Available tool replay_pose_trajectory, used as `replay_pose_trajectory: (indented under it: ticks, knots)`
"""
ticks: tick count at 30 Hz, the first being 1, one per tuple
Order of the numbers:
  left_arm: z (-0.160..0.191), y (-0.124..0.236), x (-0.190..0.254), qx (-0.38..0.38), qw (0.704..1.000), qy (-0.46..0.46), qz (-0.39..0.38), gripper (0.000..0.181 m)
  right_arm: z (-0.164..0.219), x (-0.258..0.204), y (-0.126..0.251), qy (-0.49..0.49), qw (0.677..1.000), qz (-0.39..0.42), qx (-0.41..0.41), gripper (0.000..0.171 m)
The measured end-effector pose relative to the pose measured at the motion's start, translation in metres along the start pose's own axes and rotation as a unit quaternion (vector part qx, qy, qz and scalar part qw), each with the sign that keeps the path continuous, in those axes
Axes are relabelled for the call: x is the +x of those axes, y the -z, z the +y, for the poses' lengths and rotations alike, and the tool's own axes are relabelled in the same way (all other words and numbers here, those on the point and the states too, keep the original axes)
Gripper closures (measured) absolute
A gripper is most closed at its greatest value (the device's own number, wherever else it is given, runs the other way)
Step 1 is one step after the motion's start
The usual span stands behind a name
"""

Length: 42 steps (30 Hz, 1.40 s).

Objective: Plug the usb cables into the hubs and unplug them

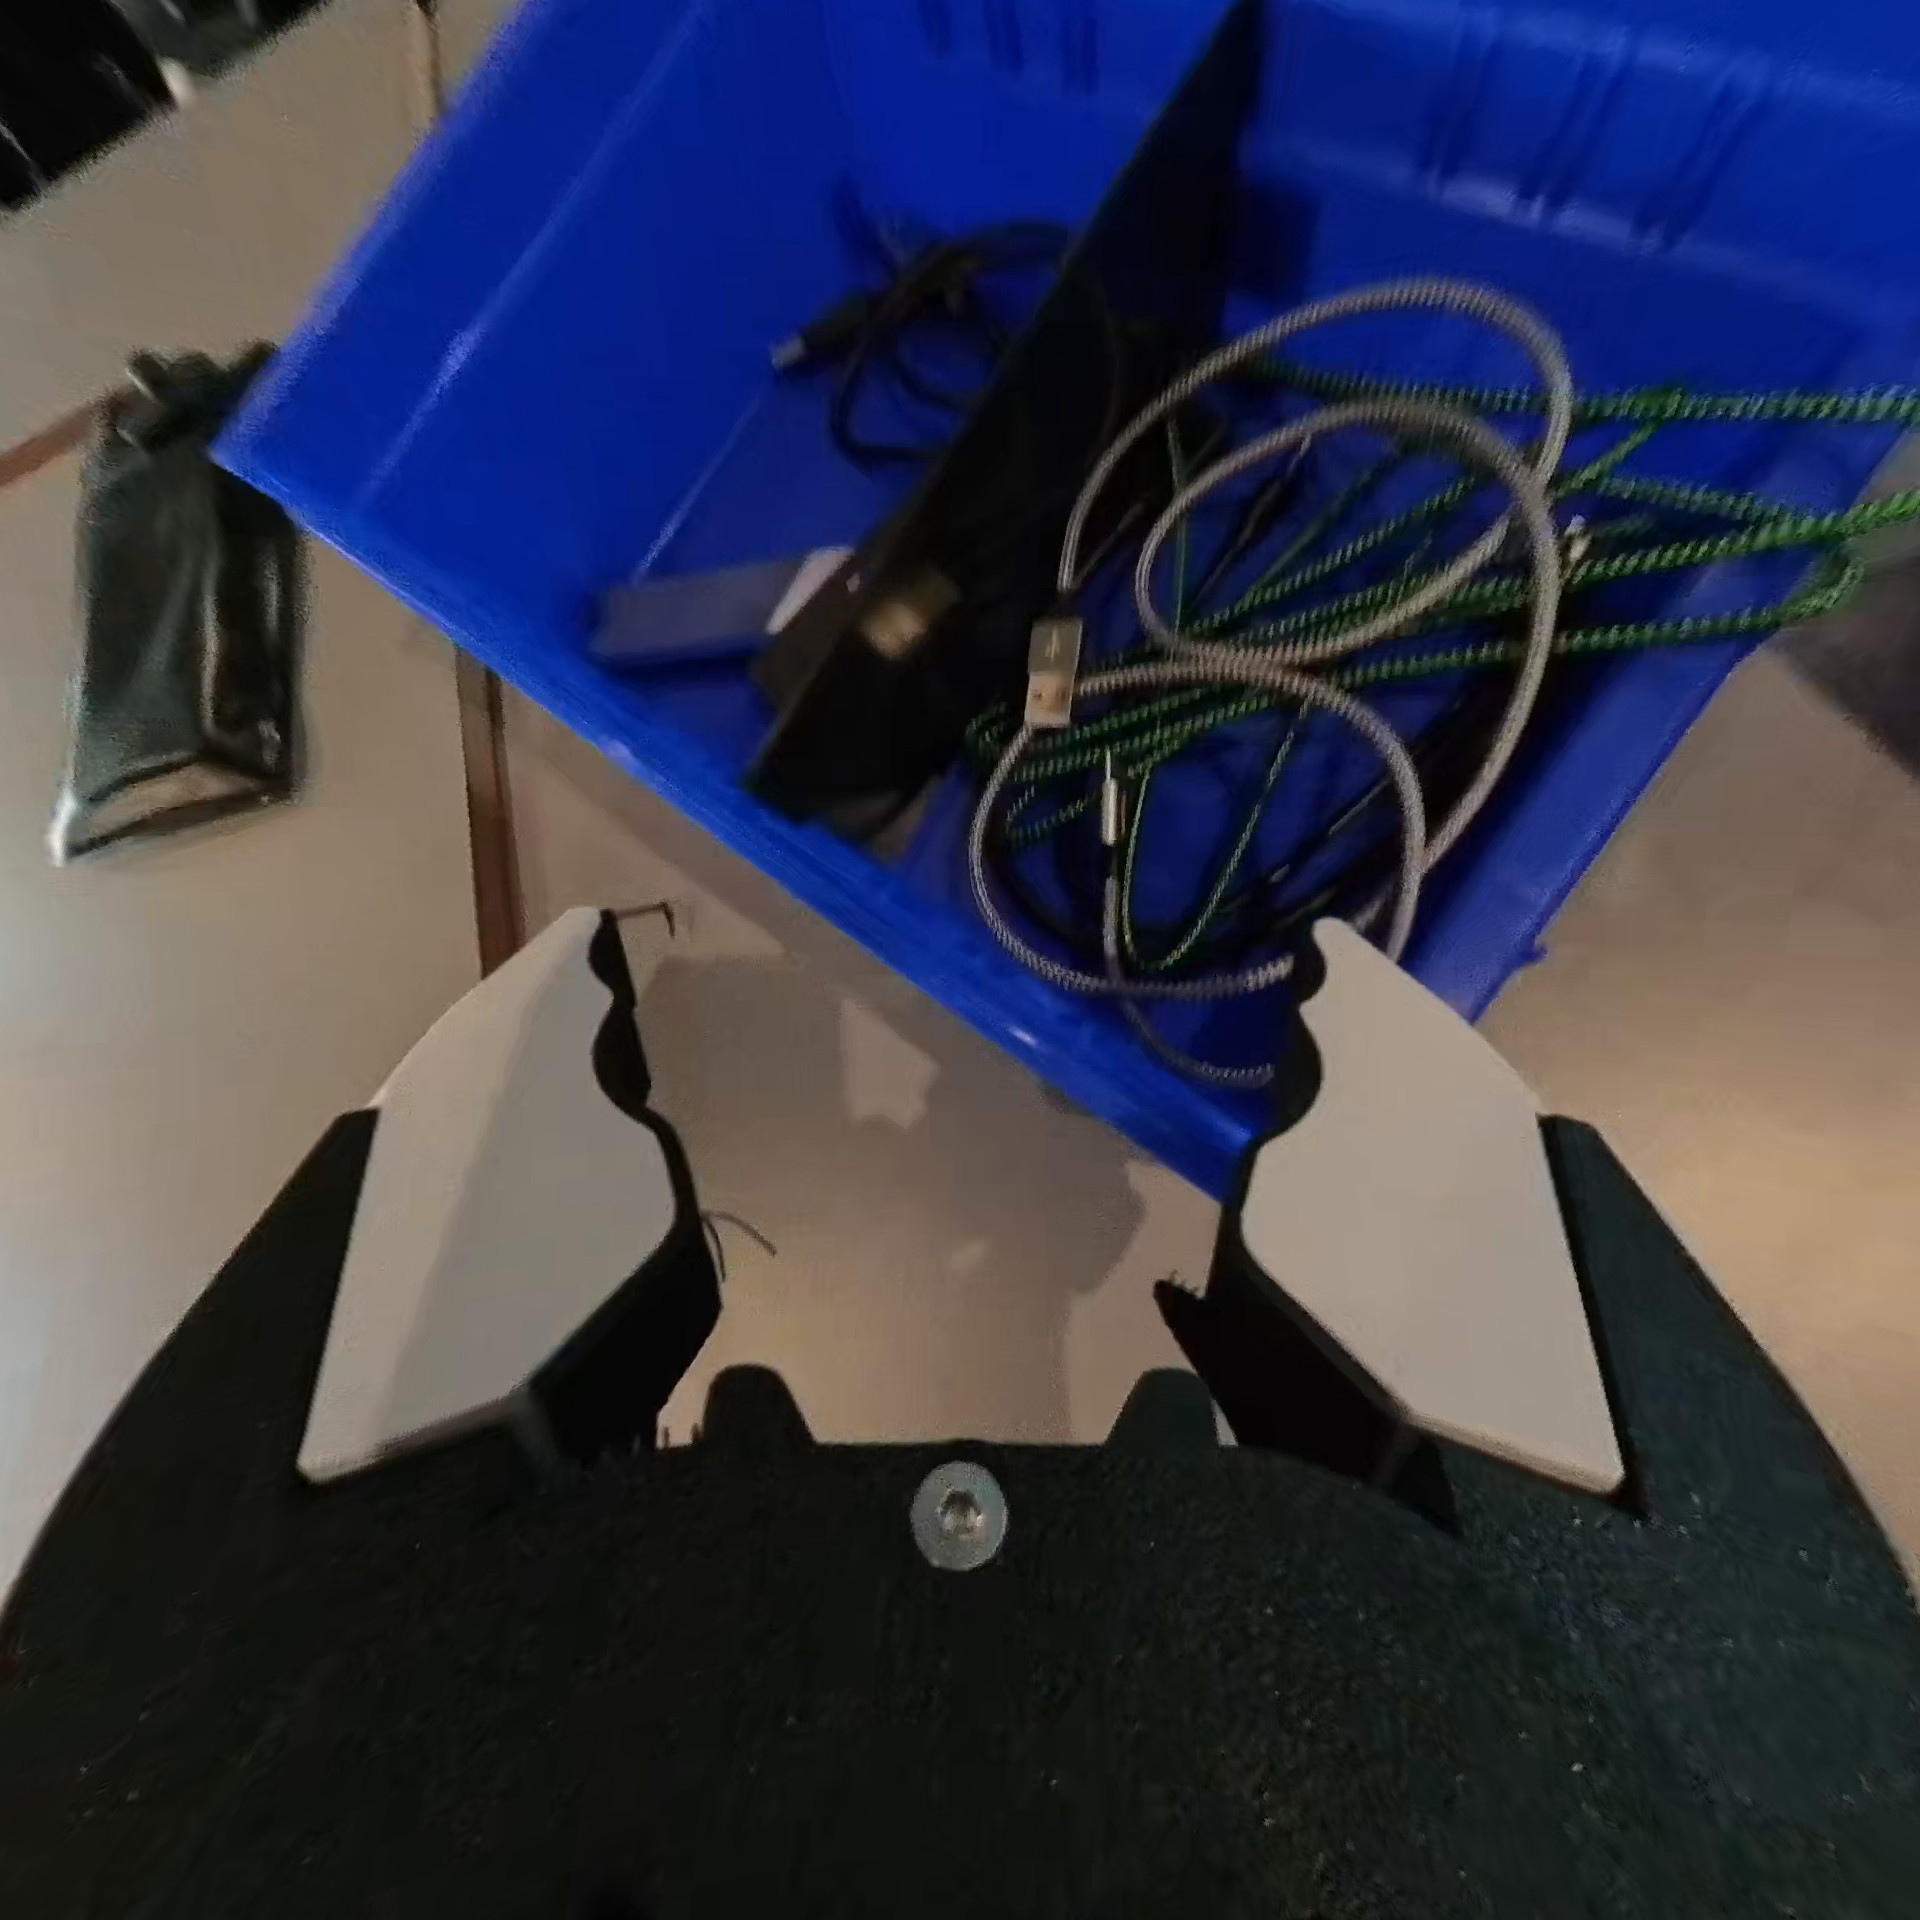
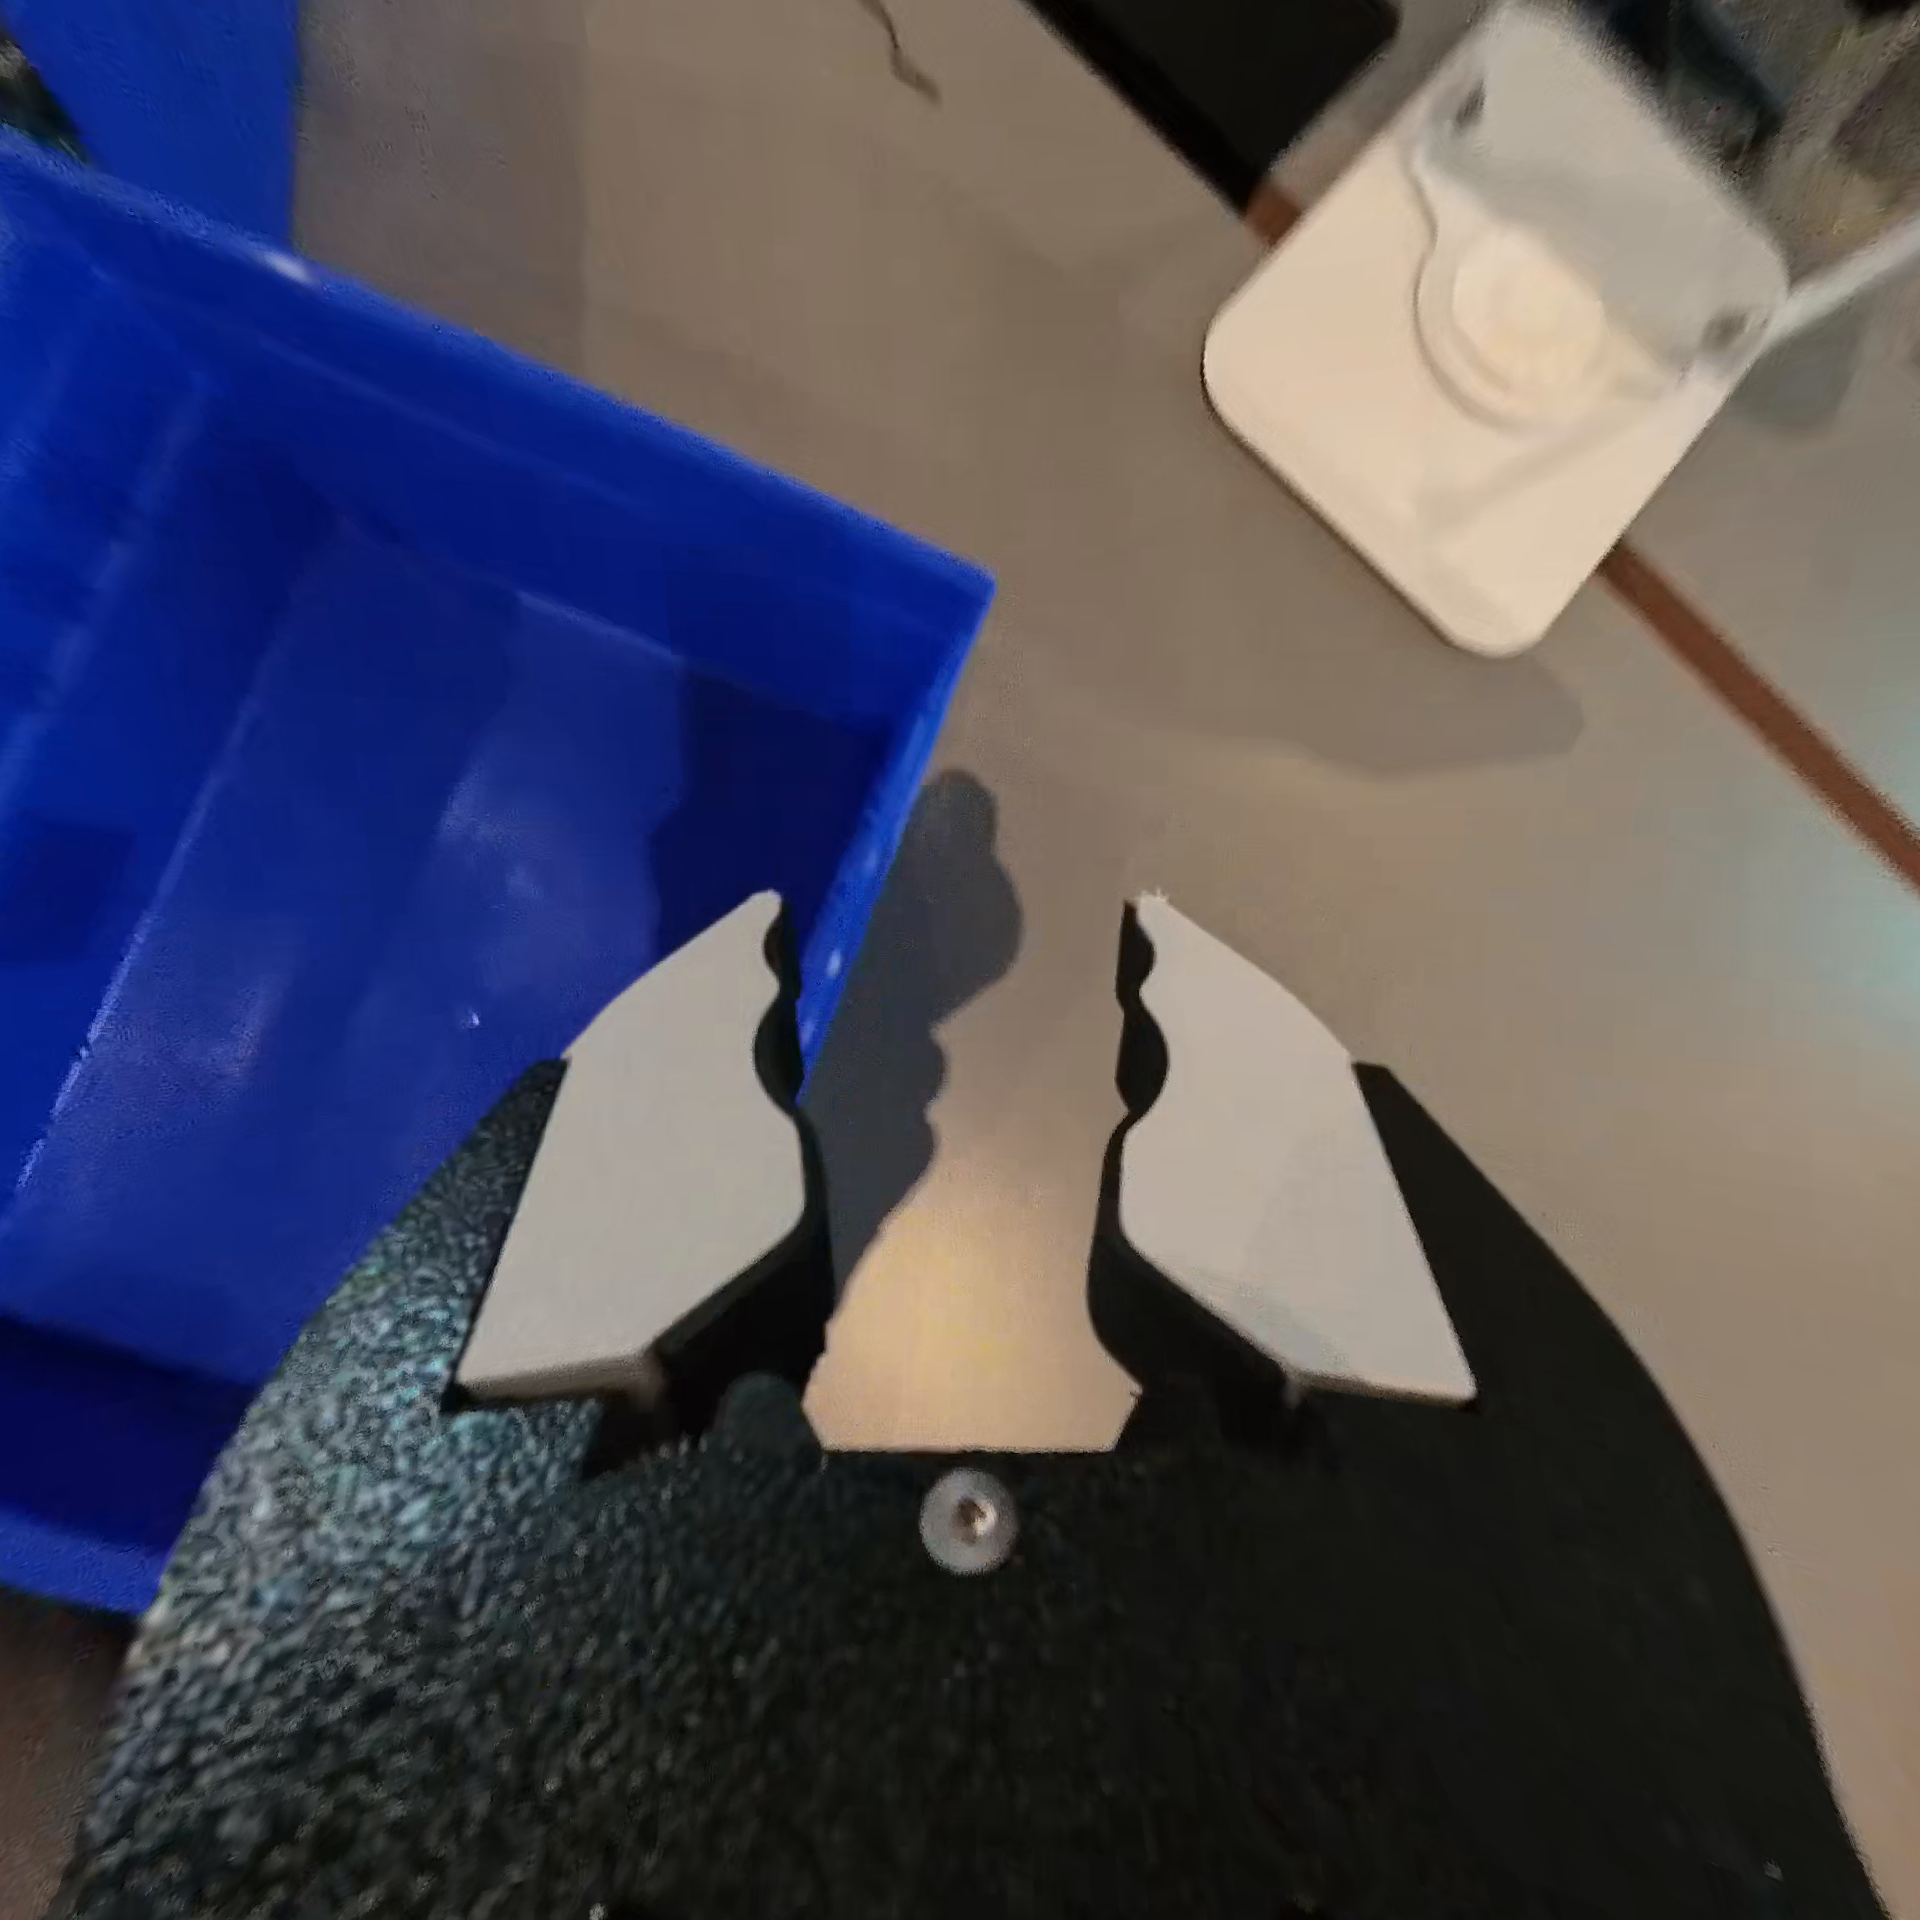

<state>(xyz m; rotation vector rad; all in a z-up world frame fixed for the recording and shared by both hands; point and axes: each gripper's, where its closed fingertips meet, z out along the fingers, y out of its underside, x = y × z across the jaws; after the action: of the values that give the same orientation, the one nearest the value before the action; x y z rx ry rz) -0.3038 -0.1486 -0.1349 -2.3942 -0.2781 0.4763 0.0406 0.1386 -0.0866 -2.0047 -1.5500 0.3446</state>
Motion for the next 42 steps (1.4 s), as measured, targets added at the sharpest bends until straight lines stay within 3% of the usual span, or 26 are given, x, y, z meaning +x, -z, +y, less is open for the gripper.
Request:
replay_pose_trajectory:
  ticks: [1,4,8,13,15,18,21,28,37,42]
  knots:
    - [0.007,-0.003,0.002,-0.022,1.000,-0.006,0.002,0.066,0.011,0.002,-0.002,-0.008,1.000,-0.002,-0.017,0.115]
    - [0.015,-0.005,0.003,-0.040,0.999,0.003,0.011,0.065,0.036,-0.012,-0.011,-0.035,0.996,-0.057,-0.055,0.118]
    - [0.027,0.001,-0.017,-0.063,0.997,0.002,-0.033,0.065,0.048,-0.042,-0.019,-0.065,0.985,-0.138,-0.075,0.119]
    - [0.047,0.008,-0.056,-0.072,0.992,0.041,-0.090,0.074,0.058,-0.047,-0.027,-0.015,0.988,-0.101,-0.114,0.131]
    - [0.047,0.009,-0.061,-0.050,0.994,0.057,-0.080,0.076,0.060,-0.046,-0.031,0.000,0.988,-0.083,-0.128,0.150]
    - [0.039,0.014,-0.063,-0.006,0.995,0.078,-0.063,0.076,0.058,-0.039,-0.034,0.001,0.989,-0.059,-0.138,0.163]
    - [0.037,0.017,-0.063,0.013,0.995,0.080,-0.053,0.074,0.059,-0.034,-0.033,-0.025,0.987,-0.084,-0.137,0.166]
    - [0.037,0.014,-0.061,0.024,0.995,0.087,-0.033,0.072,0.094,0.035,-0.013,-0.104,0.984,-0.055,-0.136,0.169]
    - [0.017,0.016,-0.051,0.059,0.996,0.069,-0.021,0.071,0.203,0.174,0.041,-0.240,0.958,0.013,-0.158,0.170]
    - [0.011,0.015,-0.049,0.067,0.996,0.061,-0.026,0.071,0.228,0.194,0.049,-0.256,0.956,0.020,-0.138,0.169]
